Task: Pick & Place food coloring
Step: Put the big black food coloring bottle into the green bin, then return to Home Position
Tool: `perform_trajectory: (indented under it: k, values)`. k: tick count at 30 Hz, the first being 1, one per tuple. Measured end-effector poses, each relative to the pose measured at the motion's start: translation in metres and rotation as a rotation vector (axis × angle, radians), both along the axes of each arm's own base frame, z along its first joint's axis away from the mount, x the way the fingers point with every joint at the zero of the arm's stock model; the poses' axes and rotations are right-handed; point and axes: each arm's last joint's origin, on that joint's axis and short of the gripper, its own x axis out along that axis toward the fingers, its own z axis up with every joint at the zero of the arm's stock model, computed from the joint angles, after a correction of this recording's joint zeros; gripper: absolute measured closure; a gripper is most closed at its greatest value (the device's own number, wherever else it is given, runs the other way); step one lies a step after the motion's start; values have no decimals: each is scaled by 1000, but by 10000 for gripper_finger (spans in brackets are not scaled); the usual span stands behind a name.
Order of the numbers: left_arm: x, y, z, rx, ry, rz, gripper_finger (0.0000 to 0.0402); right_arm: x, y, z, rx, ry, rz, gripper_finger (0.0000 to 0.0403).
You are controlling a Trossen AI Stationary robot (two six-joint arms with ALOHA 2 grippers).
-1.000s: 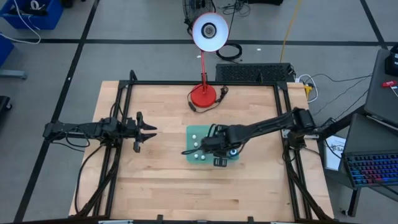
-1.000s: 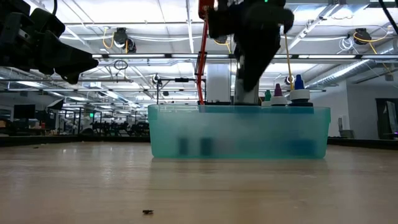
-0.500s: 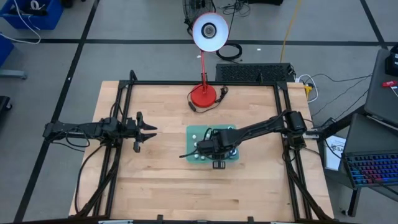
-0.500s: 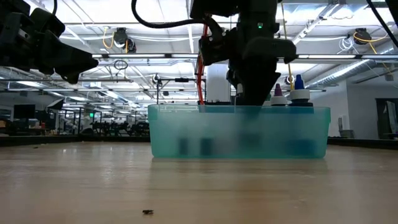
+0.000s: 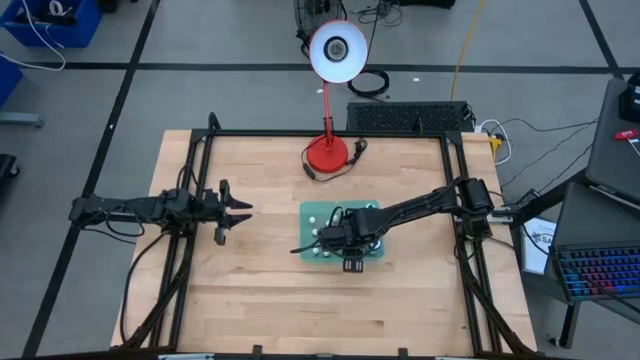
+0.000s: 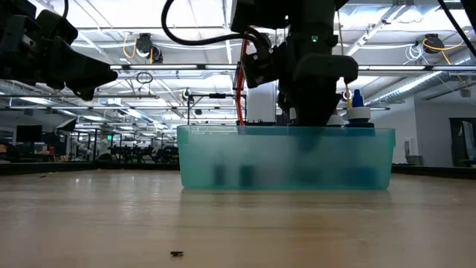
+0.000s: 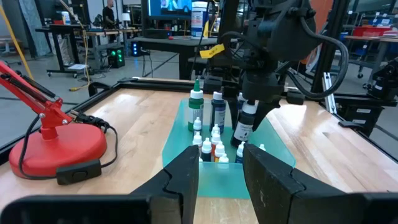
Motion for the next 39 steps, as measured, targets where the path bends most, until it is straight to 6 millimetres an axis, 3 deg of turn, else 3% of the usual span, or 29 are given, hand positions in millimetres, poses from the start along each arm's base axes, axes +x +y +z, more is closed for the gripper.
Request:
perform_trajectory:
  k: [5,14,23,30,39]
  values:
    - [0,0,0,0,0,0,275,0,0,0,1,-4,-16,209]
    - [0,0,0,0,0,0,275,-1,0,3,2,-6,-17,218]
    - [0,0,0,0,1,0,274,-7,-1,27,19,-79,-47,218]
    - [0,0,0,0,1,0,275,-19,-3,58,48,-166,-102,218]
    - [0,0,0,0,0,0,274,-59,-8,130,112,-381,-138,221]
